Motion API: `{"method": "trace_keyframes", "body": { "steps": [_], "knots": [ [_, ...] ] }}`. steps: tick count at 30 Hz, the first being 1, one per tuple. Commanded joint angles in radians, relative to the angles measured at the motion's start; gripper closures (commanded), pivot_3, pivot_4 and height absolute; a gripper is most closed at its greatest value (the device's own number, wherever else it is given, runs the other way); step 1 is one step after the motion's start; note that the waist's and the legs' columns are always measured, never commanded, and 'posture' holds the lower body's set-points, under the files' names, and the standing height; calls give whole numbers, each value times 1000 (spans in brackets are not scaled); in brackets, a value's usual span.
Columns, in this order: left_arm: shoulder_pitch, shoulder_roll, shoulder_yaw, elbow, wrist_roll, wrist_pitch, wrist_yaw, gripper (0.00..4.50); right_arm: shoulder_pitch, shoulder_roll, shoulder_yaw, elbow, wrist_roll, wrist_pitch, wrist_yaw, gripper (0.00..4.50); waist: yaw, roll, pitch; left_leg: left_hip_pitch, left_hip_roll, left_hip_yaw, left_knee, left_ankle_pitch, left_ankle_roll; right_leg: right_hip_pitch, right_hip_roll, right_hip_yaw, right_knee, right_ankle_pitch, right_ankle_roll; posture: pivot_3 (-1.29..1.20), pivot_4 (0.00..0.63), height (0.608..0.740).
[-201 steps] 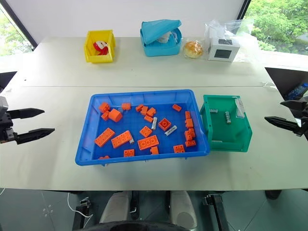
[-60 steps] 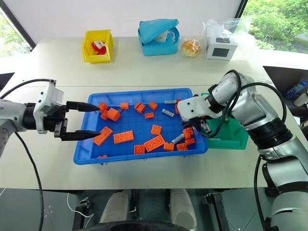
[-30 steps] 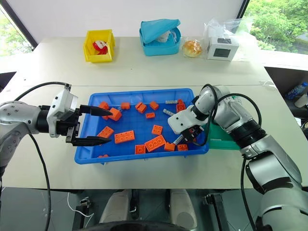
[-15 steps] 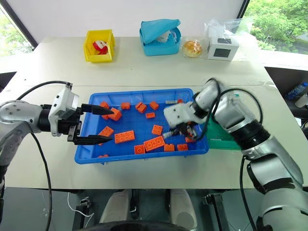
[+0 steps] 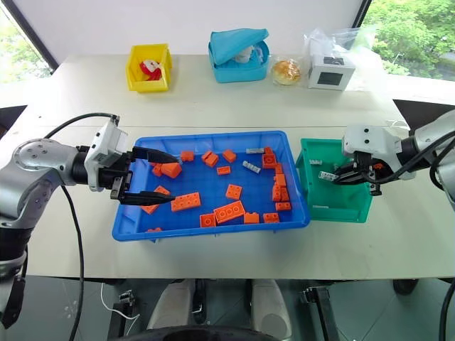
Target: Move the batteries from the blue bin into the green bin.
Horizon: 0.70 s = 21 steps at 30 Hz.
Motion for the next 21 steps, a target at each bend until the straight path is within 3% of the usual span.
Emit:
{"method": "trace_keyframes", "body": {
  "steps": [1, 3, 8, 14, 17, 20, 21],
  "knots": [
    [-37, -5, -5, 14, 11, -17, -16, 0, -48, -6, -25, -15, -5, -10, -58, 2067, -5, 0, 0, 0, 0, 0, 0, 0, 0, 0, 0, 0, 0, 0, 0, 0, 150, 736],
    [-45, -10, -5, 14, 8, -14, -17, 0, -122, 29, 10, -24, 4, 5, -65, 1068, -7, 1, 0, 0, 0, 0, 0, 0, 0, -1, 1, 1, 1, 0, 0, 0, 150, 736],
    [-46, -21, -5, 5, 9, -9, -8, 0, -308, 191, 123, -54, 29, 96, -77, 1068, -8, 0, 0, 0, 1, -1, 0, 0, 0, -1, 2, 1, 1, 0, 0, 0, 150, 736],
    [-21, -12, 20, -29, 5, 3, 28, 0, -389, 413, 311, 17, -53, 75, -141, 1068, 3, -1, 0, -1, 1, 0, 0, 0, 0, -2, 1, 1, 1, 0, 0, 0, 150, 736],
    [10, 9, 44, -52, -2, 11, 38, 0, -405, 472, 377, 96, -104, 25, -169, 1831, 8, -1, 0, -3, 0, 0, 0, 0, 0, -3, 0, 1, 1, 0, 1, 0, 150, 736],
    [38, 19, 63, -75, -8, 20, 52, 0, -429, 521, 419, 182, -155, -26, -199, 3291, 4, -1, 0, -4, 0, 1, 2, 0, 0, -2, -1, 1, 0, 0, 1, 0, 150, 736],
    [43, 20, 68, -82, -10, 24, 58, 0, -436, 534, 428, 212, -171, -46, -206, 3291, 3, -1, 0, -4, 0, 0, 2, 0, 0, -2, -1, 1, 0, 0, 1, 0, 150, 736]
  ]
}}
